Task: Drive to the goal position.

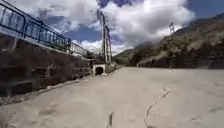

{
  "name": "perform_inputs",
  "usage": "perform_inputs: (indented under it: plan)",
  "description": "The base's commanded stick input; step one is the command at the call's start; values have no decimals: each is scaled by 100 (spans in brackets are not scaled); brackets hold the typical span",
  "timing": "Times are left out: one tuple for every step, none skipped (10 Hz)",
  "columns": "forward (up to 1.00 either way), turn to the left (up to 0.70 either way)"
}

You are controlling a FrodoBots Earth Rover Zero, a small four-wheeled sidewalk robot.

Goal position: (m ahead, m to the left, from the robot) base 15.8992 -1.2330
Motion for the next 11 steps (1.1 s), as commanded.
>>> perform_inputs:
  plan:
    - [70, 0]
    - [70, 0]
    - [70, -8]
    - [70, -23]
    - [70, -17]
    - [70, -4]
    - [70, 0]
    - [70, 0]
    - [70, 0]
    - [70, 0]
    - [70, 0]
